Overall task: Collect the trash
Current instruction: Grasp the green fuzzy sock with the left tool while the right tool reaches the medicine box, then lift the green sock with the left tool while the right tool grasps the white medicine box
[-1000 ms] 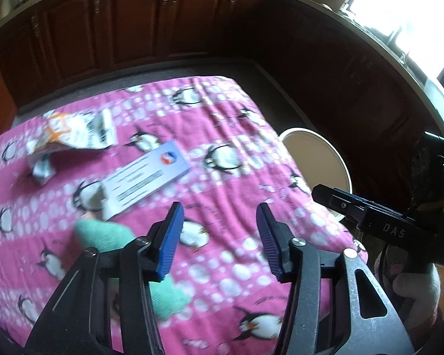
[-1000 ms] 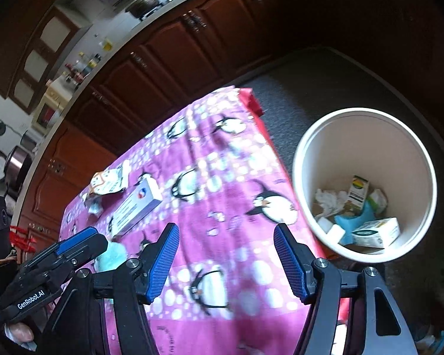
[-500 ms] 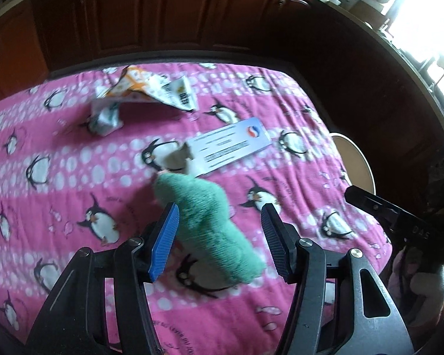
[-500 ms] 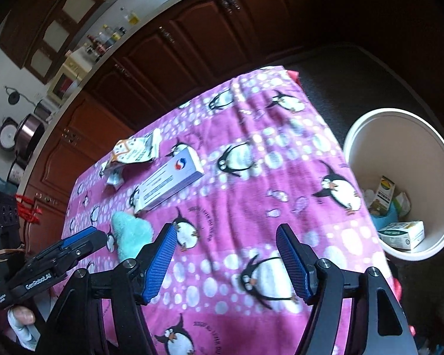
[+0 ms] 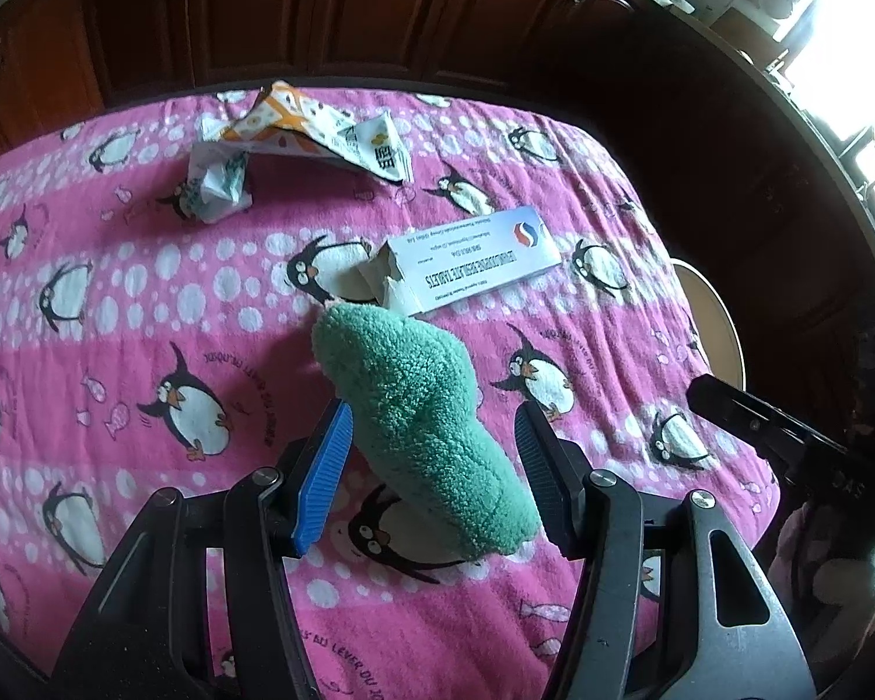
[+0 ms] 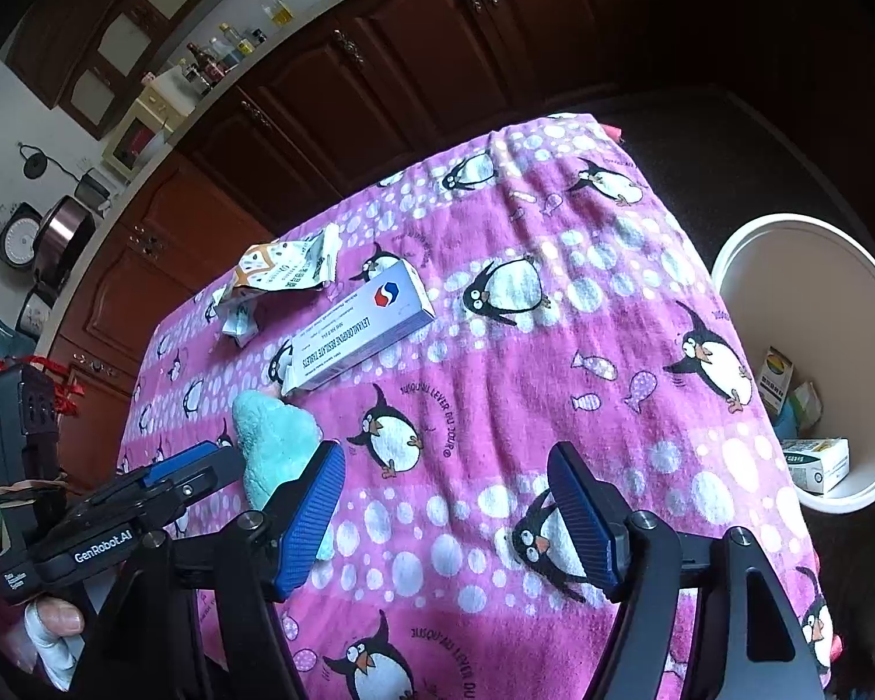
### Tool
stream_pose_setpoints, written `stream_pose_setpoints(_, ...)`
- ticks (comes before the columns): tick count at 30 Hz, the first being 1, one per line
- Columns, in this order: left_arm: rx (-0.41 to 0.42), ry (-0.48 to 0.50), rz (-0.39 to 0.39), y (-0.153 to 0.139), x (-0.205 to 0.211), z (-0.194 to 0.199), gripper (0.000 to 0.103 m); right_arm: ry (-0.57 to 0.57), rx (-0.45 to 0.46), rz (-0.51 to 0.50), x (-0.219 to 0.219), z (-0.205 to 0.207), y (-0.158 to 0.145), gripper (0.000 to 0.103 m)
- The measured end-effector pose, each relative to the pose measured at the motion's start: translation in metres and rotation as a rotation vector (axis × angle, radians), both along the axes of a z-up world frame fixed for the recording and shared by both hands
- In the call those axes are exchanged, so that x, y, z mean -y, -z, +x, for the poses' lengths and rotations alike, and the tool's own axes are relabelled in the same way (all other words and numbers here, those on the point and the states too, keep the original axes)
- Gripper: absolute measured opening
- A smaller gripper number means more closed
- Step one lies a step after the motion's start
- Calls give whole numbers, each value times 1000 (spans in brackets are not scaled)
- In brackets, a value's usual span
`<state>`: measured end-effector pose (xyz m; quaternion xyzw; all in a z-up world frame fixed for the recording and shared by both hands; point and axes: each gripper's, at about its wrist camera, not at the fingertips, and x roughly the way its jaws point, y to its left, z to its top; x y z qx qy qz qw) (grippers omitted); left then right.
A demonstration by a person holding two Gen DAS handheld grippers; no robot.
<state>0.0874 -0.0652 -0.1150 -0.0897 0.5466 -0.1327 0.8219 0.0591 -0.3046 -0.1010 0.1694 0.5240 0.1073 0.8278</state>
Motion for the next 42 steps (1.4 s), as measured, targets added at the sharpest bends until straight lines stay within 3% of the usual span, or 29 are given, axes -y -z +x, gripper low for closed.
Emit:
stream_pose_setpoints(5, -41, -20, -2, 16, 1, 6, 58, 1, -1, -1, 0, 0, 0, 70)
stream_pose_setpoints(13, -42, -52, 20, 34, 2, 17, 56, -11, -19, 4, -5, 5, 7, 70)
stream_pose_setpoints(16, -35, -48, 17, 38, -3, 17, 42, -24, -26, 7, -12, 11, 9, 70)
stream_pose_setpoints(22, 2, -31, 8, 19, -24, 10, 37, -62, -40, 34, -32, 29, 17, 70)
stream_pose_setpoints(25, 32, -37, 21, 7, -40, 7, 37, -96, -73, 25, -45, 45, 26, 54)
stream_pose_setpoints(32, 46, -73, 50, 1, -79, 0, 37, -114, -155, -29, -68, 91, 57, 52)
stream_pose_setpoints(35, 44, -92, 55, 4, -90, -2, 37, -94, -156, -27, -74, 114, 59, 52)
stream_pose_setpoints(42, 45, -117, 44, 3, -106, -2, 37, -37, -149, 3, -92, 148, 55, 65)
